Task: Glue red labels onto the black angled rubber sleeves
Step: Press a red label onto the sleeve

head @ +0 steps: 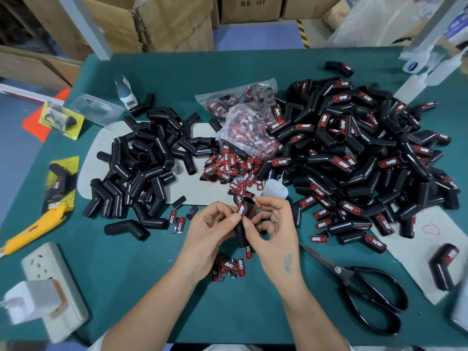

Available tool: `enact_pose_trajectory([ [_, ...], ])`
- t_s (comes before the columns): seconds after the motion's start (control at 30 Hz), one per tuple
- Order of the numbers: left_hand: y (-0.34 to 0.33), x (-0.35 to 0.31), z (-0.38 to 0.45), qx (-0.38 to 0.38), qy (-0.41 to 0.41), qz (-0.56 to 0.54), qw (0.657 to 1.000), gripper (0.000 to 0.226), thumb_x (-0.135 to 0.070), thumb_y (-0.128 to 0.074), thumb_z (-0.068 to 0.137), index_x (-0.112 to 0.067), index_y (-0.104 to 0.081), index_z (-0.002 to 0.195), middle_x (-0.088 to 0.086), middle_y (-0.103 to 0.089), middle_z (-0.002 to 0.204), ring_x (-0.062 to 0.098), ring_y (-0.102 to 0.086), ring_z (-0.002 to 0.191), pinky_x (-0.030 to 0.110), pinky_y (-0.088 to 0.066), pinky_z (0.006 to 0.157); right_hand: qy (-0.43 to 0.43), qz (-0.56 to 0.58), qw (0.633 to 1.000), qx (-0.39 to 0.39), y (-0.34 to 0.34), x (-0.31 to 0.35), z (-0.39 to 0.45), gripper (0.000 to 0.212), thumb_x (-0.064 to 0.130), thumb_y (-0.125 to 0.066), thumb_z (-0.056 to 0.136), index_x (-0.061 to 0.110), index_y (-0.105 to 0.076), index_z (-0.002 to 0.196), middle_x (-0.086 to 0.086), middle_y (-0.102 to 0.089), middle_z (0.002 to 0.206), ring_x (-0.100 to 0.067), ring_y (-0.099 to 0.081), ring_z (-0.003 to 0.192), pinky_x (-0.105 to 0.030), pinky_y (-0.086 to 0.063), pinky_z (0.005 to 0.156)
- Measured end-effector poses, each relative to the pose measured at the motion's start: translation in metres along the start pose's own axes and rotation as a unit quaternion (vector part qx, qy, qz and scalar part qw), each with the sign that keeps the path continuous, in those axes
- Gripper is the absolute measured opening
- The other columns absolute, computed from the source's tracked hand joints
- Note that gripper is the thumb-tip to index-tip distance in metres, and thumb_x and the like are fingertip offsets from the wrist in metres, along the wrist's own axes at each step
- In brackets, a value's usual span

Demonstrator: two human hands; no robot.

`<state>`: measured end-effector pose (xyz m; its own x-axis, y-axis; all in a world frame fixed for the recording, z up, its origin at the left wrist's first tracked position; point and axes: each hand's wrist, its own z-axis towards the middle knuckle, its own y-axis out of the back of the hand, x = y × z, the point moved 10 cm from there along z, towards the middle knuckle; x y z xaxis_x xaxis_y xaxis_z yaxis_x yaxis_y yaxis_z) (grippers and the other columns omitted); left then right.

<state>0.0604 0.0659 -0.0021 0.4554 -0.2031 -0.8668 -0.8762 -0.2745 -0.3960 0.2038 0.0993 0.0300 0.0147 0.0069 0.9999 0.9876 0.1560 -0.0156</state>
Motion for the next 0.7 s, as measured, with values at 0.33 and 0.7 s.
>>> enact_pose_trajectory([
  [0.33, 0.004, -0.010, -0.004, -0.052, -0.086, 0.114, 0.988, 0.021, -0.001, -0.075, 0.086, -0.006, -0.056, 0.094, -0.003, -0.068, 0.087, 0.014, -0.073, 0.081, 0.020, -0.055, 0.072, 0.031, -0.035, 0.999, -0.006, -0.003, 0.001, -0.003, 0.045, 0.026, -0.070, 0.084, 0.052, -0.055, 0.117, 0.012, -0.069, 0.101, -0.020, -0.069, 0.090, -0.031, -0.057, 0.078],
  [0.7, 0.008, -0.017, -0.002, -0.032, -0.091, 0.181, 0.979, 0.032, 0.017, -0.065, 0.093, -0.009, -0.054, 0.106, -0.017, -0.068, 0.093, 0.004, -0.071, 0.075, 0.014, -0.052, 0.072, -0.003, 0.031, 0.999, 0.009, 0.000, -0.008, 0.000, 0.042, 0.031, -0.082, 0.083, 0.047, -0.062, 0.118, 0.004, -0.073, 0.109, -0.016, -0.072, 0.093, -0.028, -0.057, 0.081],
])
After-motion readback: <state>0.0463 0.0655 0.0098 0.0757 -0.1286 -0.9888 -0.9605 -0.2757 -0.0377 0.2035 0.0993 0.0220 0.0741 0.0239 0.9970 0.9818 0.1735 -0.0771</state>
